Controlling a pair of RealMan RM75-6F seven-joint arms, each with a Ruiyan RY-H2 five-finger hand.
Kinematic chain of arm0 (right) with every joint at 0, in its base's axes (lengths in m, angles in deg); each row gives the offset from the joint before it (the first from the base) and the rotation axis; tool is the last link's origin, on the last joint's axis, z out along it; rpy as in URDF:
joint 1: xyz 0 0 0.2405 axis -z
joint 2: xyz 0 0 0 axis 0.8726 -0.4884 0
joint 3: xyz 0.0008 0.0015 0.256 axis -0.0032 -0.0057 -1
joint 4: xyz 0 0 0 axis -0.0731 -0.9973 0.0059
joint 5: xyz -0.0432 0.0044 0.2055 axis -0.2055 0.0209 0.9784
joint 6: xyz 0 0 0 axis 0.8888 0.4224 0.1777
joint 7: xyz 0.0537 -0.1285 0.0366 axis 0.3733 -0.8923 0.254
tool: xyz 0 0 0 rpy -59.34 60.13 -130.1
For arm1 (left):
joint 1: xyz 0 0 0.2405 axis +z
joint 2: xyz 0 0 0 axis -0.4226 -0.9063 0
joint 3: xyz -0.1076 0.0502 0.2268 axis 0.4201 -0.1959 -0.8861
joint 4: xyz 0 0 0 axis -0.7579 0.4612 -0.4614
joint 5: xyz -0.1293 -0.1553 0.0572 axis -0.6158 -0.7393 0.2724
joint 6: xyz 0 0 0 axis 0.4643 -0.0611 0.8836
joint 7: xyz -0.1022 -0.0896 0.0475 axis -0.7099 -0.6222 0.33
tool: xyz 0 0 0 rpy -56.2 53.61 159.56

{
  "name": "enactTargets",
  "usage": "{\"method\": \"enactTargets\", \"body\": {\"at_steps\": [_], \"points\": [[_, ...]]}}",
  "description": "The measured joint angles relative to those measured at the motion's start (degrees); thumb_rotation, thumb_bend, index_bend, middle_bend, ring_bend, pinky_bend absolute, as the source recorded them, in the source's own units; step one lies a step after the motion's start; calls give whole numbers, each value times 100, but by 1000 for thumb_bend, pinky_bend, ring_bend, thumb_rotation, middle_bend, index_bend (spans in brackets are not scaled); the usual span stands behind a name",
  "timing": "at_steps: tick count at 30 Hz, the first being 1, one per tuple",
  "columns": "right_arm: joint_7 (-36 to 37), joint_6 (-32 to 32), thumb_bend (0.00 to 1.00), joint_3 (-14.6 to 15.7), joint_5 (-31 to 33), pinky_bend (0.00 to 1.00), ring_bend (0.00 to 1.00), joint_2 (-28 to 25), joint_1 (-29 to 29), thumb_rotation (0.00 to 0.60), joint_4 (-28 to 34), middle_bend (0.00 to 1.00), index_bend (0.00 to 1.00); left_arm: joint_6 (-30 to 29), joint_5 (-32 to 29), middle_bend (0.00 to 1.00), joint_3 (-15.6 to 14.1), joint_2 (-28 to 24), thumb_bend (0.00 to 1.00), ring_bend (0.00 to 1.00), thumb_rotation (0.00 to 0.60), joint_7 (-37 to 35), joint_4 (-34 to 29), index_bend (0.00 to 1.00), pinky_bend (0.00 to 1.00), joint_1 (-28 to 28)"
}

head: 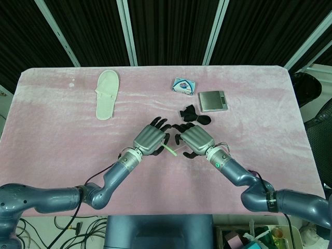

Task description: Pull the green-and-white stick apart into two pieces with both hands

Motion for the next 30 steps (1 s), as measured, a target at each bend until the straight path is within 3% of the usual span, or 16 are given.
{"method": "enactTargets", "body": {"at_steps": [8, 30], "points": [[-77, -42, 313, 8, 110, 149, 116, 71, -89, 600, -95, 52, 486, -11, 64, 143, 4, -13, 507, 0, 600, -80, -35, 612, 0, 20], [-90, -57, 342, 25, 212, 148, 117, 127, -193, 600, -116, 51, 536, 26, 77, 143, -40, -4, 507, 0, 600, -68, 26, 613, 0, 21]]}}
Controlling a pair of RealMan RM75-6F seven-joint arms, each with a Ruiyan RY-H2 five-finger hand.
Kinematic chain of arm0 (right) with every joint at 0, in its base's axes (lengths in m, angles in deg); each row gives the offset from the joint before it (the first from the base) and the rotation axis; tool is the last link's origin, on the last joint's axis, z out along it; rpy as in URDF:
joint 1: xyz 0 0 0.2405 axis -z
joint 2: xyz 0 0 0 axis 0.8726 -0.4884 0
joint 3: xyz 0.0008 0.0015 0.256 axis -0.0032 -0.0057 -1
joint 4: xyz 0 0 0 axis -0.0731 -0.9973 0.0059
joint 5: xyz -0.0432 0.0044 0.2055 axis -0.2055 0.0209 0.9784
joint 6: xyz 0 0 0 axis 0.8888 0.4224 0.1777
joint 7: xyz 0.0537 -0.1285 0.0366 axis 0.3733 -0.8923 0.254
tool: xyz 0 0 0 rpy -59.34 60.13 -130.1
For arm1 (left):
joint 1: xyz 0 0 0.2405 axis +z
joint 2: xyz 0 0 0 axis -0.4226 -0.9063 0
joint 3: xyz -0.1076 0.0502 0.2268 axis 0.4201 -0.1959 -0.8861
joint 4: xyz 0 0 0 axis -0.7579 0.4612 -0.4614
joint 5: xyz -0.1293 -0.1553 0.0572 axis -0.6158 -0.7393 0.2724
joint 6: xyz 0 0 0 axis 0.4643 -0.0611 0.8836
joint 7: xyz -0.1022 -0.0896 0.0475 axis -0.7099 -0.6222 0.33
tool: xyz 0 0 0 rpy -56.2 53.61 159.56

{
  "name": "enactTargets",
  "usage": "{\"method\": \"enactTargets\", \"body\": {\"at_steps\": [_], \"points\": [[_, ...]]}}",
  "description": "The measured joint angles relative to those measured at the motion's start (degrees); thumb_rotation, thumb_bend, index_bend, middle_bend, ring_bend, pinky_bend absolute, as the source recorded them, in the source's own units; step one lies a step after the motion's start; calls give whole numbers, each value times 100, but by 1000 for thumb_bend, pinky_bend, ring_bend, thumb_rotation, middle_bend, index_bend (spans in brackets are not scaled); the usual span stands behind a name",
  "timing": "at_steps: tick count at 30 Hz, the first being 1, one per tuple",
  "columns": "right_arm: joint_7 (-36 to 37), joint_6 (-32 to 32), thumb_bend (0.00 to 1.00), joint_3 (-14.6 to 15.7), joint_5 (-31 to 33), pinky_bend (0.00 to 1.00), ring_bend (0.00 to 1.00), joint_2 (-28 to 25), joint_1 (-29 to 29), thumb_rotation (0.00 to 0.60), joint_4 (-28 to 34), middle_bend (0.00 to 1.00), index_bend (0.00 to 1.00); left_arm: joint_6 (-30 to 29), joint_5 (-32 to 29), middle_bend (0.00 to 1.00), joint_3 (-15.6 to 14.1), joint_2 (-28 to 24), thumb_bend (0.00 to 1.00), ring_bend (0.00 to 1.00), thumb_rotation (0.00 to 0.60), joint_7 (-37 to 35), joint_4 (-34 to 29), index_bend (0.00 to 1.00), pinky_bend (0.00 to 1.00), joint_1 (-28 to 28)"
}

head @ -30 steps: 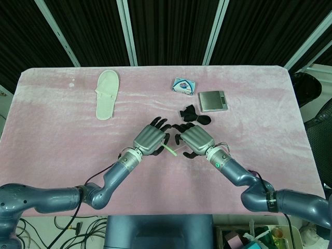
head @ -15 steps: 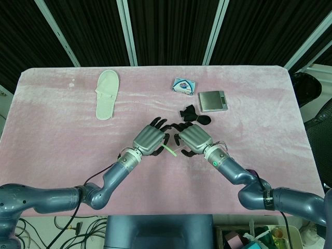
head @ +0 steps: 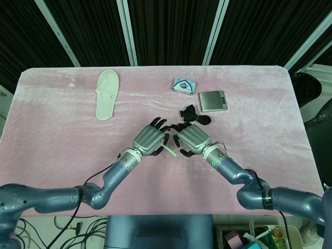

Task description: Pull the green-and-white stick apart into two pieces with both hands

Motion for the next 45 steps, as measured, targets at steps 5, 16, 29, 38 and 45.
{"method": "enactTargets", "body": {"at_steps": [5, 16, 29, 38, 45], "points": [[1, -27, 351, 16, 25, 149, 116, 12, -25, 600, -3, 51, 539, -3, 8, 143, 3, 7, 507, 0, 600, -4, -15, 615, 0, -2], [-40, -72, 385, 51, 92, 149, 117, 42, -84, 600, -17, 51, 570, -2, 45, 143, 3, 74, 512, 0, 600, -23, 39, 616, 0, -15], [-80, -90, 457, 110, 151, 148, 117, 77, -119, 600, -44, 51, 679, -19, 100, 143, 11, 97, 511, 0, 600, -58, 62, 617, 0, -5], [44, 46, 486, 73, 153, 149, 119, -50, -30, 600, 10, 51, 755, -51, 159, 143, -1, 54, 512, 0, 600, -83, 46, 617, 0, 30], [190, 166, 486, 73, 116, 149, 125, -420, 146, 600, 93, 49, 768, -136, 239, 144, -32, -88, 512, 0, 600, -212, -18, 620, 0, 168]]}}
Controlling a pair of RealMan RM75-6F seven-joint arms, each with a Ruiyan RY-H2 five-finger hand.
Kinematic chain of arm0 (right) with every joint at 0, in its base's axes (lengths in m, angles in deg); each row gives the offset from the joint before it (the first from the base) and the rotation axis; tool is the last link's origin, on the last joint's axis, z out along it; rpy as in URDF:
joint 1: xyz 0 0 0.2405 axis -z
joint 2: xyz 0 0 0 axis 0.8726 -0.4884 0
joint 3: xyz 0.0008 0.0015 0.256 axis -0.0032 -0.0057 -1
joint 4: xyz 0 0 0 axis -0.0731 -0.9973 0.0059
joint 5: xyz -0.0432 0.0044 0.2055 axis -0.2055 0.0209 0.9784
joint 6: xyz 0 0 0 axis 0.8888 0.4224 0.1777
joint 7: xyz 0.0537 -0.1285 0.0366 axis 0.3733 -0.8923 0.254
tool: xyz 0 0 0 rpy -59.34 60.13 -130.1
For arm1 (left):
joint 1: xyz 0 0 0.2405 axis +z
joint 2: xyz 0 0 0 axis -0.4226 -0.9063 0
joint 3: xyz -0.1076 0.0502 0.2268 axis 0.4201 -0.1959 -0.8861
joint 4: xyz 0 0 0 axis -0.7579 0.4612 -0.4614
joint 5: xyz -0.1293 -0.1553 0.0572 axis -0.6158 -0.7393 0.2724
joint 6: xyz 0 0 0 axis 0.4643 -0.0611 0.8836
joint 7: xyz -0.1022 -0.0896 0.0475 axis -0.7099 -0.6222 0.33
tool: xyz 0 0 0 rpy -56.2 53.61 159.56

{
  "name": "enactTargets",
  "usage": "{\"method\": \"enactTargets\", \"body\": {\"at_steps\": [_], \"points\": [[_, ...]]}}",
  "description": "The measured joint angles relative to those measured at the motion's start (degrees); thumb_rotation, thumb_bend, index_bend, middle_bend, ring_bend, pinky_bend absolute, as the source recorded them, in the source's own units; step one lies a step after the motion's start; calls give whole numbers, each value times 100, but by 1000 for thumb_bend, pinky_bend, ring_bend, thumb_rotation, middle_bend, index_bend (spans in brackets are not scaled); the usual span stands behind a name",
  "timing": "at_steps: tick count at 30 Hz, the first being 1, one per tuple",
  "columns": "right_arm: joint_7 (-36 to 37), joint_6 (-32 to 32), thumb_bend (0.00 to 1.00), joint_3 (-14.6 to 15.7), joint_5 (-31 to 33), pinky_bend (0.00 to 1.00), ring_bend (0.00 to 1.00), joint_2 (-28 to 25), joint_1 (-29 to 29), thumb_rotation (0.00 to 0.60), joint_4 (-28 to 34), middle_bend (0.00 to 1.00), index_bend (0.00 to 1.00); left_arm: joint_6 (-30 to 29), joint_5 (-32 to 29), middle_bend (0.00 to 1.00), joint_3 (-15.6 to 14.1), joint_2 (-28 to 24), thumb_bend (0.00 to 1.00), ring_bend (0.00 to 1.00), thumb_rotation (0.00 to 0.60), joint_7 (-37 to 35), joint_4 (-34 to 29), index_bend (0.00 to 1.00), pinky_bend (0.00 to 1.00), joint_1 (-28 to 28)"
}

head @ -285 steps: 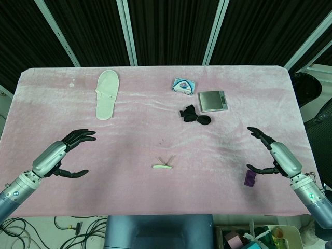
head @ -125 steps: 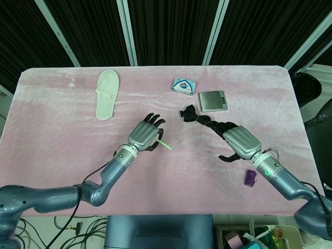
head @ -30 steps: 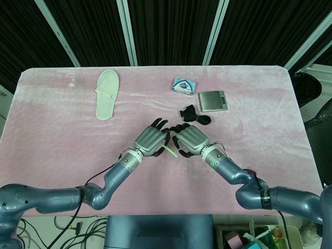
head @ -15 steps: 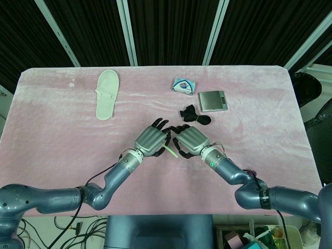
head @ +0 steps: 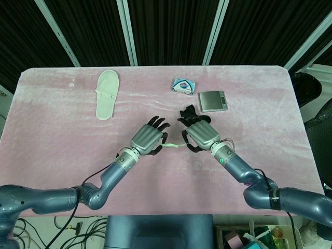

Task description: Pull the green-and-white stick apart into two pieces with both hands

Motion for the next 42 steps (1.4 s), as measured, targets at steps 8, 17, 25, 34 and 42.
{"method": "enactTargets", "body": {"at_steps": [8, 17, 25, 34, 42], "points": [[267, 82, 486, 139, -95, 148, 124, -581, 357, 600, 18, 47, 775, -193, 213, 144, -144, -340, 512, 0, 600, -209, -82, 621, 0, 305], [734, 9, 479, 316, -313, 149, 102, -547, 632, 600, -178, 37, 774, -259, 503, 143, -463, -574, 512, 0, 600, -399, -54, 613, 0, 629], [612, -91, 429, 513, -353, 148, 59, 24, 692, 600, -406, 17, 692, -251, 737, 138, -609, -300, 507, 0, 600, -789, 382, 595, 0, 816], [78, -517, 218, 664, 215, 149, 30, 286, 519, 600, -594, 0, 91, 131, 723, 36, -702, -60, 190, 0, 600, -972, 770, 209, 0, 897], [-460, -504, 179, 744, 847, 149, 24, 72, 353, 600, -356, 0, 17, 207, 549, 4, -541, -96, 127, 0, 600, -997, 746, 169, 0, 917]]}}
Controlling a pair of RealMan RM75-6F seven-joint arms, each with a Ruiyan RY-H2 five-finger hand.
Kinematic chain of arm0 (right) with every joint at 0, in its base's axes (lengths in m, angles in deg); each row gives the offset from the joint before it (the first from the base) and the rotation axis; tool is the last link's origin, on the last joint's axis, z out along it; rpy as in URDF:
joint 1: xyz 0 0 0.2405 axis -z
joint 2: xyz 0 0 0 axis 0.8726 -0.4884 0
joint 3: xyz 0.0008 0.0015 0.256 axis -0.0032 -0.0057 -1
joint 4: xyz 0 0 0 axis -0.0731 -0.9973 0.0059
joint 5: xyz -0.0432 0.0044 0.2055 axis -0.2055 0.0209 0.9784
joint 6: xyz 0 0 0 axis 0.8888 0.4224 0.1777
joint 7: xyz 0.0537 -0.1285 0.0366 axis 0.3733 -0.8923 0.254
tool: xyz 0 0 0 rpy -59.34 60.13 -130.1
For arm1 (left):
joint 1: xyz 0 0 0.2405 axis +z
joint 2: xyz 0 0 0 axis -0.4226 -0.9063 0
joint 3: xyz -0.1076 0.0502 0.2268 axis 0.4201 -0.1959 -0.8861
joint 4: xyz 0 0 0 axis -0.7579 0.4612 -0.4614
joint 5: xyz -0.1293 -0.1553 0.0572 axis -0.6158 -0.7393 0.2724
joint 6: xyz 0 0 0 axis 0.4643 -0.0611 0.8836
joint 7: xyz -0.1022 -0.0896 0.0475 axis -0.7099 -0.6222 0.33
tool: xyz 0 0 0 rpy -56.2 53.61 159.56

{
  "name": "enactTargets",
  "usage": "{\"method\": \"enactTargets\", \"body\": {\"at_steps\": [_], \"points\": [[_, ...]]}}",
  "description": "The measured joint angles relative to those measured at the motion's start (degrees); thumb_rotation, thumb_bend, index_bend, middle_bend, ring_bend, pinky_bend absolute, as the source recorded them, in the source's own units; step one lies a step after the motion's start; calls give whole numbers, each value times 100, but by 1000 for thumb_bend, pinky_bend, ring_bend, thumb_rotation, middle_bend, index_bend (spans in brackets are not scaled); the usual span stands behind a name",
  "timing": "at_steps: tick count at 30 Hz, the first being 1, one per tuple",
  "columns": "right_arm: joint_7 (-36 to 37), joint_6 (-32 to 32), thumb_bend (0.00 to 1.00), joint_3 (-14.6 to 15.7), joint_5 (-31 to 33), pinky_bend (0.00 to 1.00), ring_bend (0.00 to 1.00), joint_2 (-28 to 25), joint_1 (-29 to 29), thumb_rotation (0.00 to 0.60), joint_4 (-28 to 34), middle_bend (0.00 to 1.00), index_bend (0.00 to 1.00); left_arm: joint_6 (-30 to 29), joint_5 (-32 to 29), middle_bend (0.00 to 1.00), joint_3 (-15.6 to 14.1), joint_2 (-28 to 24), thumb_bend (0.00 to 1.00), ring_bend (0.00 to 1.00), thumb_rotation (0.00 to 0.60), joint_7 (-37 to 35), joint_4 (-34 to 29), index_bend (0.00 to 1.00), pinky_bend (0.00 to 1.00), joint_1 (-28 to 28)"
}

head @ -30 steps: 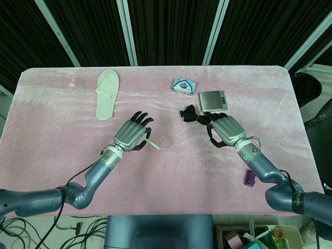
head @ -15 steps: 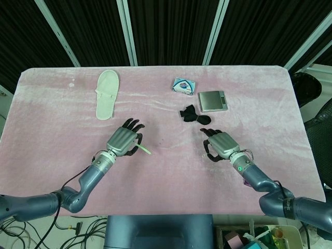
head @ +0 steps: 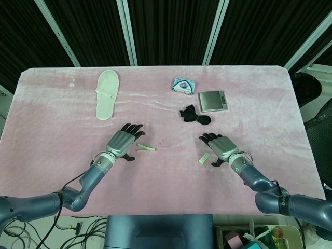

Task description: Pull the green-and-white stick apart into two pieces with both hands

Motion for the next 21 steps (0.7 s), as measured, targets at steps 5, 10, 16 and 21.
{"method": "enactTargets", "body": {"at_steps": [5, 10, 16, 21], "points": [[-29, 293, 178, -55, 178, 148, 28, -389, 56, 600, 199, 0, 18, -297, 116, 4, 135, -297, 128, 0, 600, 37, -393, 177, 0, 52], [392, 921, 177, -181, 47, 149, 30, -792, 459, 600, 249, 0, 18, -835, 294, 4, 192, -845, 128, 0, 600, 231, -1046, 201, 0, 233], [882, 1951, 177, -93, -650, 148, 33, -1186, 1222, 600, 234, 0, 17, -1890, 537, 1, 41, -1585, 128, 0, 600, 701, -1881, 208, 0, 825], [1262, 3014, 177, 230, -1468, 148, 33, -1419, 2067, 600, 369, 0, 18, -2844, 801, 1, -429, -2196, 127, 0, 600, 793, -2465, 211, 0, 1731]]}}
